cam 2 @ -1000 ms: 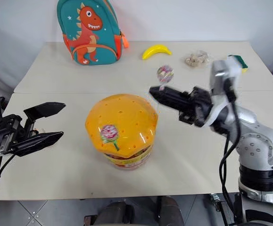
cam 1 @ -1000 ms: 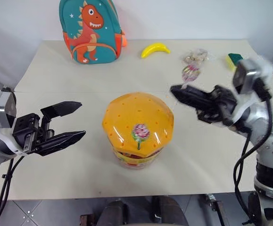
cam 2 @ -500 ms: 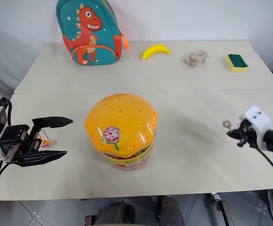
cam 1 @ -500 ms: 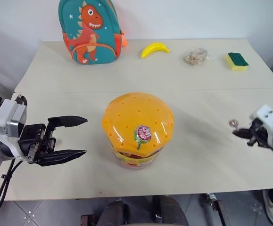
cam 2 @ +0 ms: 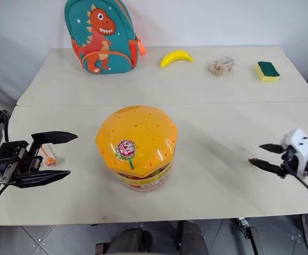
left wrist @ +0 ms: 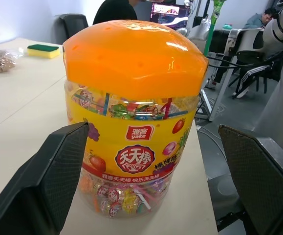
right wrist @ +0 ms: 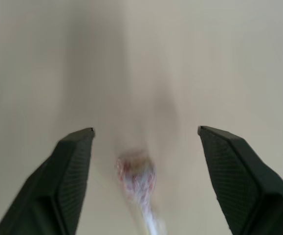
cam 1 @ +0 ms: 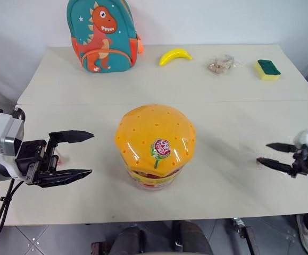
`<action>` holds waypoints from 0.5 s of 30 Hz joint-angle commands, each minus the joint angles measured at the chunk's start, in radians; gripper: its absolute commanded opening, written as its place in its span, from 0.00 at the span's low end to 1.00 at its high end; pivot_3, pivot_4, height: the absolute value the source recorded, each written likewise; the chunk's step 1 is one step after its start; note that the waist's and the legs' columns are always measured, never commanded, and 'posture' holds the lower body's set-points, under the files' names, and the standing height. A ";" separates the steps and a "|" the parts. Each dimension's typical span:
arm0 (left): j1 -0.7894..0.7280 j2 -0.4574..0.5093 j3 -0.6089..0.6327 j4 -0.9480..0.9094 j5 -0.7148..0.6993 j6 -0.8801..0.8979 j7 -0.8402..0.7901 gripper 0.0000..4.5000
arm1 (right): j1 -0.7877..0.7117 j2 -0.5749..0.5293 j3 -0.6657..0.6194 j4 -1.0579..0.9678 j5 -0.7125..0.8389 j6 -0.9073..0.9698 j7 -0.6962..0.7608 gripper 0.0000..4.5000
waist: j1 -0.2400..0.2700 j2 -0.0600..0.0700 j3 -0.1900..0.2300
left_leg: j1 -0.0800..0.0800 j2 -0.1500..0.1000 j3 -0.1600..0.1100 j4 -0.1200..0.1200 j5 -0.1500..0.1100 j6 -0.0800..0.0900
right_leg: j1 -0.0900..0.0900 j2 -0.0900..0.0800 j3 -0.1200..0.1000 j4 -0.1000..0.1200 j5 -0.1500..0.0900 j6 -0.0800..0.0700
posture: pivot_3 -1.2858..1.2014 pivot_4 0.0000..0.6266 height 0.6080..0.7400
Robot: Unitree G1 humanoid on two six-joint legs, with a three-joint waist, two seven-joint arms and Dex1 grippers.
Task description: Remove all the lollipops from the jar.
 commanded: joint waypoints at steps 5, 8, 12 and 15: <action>0.000 -0.016 0.041 0.120 0.005 -0.032 -0.016 1.00 | -0.078 0.059 -0.107 -0.468 0.377 0.207 0.031 0.74 | -0.004 0.001 0.000 | 0.001 0.002 -0.001 0.000 0.000 -0.001 | 0.000 -0.001 0.000 0.000 0.000 -0.001 | 0.52 0.24 1.00; -0.008 -0.029 0.047 0.143 -0.019 -0.037 -0.047 1.00 | -0.126 0.095 -0.054 -0.657 0.478 0.280 -0.036 0.74 | 0.001 0.001 0.000 | -0.001 0.002 -0.006 0.000 -0.001 -0.002 | 0.000 -0.001 -0.003 0.000 0.000 -0.002 | 0.52 0.24 1.00; -0.023 -0.012 0.041 0.153 -0.017 -0.027 -0.069 1.00 | -0.238 0.124 0.038 -0.766 0.497 0.301 -0.030 0.74 | 0.007 0.000 0.001 | -0.002 0.000 -0.007 0.001 -0.001 -0.002 | -0.001 -0.003 -0.004 -0.001 0.000 -0.001 | 0.52 0.24 1.00; -0.019 -0.007 0.042 0.147 -0.013 -0.028 -0.087 1.00 | -0.310 0.141 0.089 -0.783 0.487 0.292 0.007 0.74 | 0.012 -0.001 0.000 | -0.002 0.000 -0.007 0.001 -0.001 -0.001 | 0.000 -0.003 -0.004 -0.001 0.000 -0.001 | 0.52 0.24 1.00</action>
